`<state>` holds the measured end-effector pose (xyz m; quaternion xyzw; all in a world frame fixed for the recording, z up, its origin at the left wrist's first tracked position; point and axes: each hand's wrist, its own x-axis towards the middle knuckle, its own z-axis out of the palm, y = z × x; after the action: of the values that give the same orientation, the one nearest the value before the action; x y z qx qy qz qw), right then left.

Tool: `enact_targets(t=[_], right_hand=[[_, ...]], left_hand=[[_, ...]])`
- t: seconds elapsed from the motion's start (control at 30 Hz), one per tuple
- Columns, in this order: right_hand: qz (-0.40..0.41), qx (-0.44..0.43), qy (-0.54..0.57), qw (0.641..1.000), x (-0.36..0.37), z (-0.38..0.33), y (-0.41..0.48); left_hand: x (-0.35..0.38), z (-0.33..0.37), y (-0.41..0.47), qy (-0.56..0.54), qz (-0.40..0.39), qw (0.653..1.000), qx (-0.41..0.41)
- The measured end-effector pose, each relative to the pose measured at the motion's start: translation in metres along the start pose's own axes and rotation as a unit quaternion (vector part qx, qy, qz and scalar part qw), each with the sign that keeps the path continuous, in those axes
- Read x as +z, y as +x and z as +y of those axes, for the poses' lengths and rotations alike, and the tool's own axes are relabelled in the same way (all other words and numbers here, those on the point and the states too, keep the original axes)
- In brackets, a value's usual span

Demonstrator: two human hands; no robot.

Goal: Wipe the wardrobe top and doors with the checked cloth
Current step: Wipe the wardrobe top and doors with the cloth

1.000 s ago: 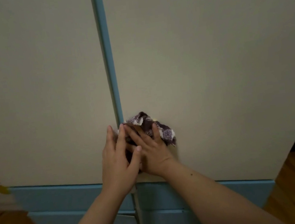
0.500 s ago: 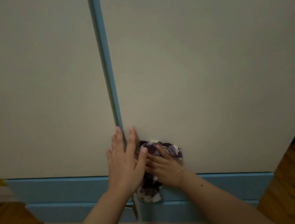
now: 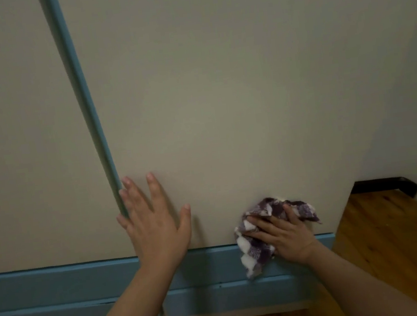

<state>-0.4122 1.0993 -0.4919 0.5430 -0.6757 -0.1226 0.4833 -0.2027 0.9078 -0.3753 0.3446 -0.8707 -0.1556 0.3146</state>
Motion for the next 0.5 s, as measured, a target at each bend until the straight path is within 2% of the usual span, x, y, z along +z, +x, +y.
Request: enact_targets(t=[0.1,0.23,0.27,0.37,0.5], right_hand=[[-0.046,0.114,0.014,0.992,-0.005,0.021,-0.044],[-0.108,0.279,0.067,0.952,-0.012,0.040,-0.070],[-0.105,0.322,0.084,0.937,-0.012,0.042,-0.072],[-0.107,0.472,0.167,0.859,-0.012,0.042,-0.067],[-0.027,0.510,0.212,0.833,-0.027,0.060,-0.026]], left_hand=[[0.005,0.008,0.001,0.004,-0.019,1.000,0.000],[0.008,0.011,0.003,0.013,-0.025,1.000,0.008],[0.007,0.009,0.003,0.021,-0.026,0.999,0.006],[0.008,0.003,0.004,0.057,-0.015,0.998,0.020],[0.008,0.004,0.004,0.083,0.004,0.996,0.028]])
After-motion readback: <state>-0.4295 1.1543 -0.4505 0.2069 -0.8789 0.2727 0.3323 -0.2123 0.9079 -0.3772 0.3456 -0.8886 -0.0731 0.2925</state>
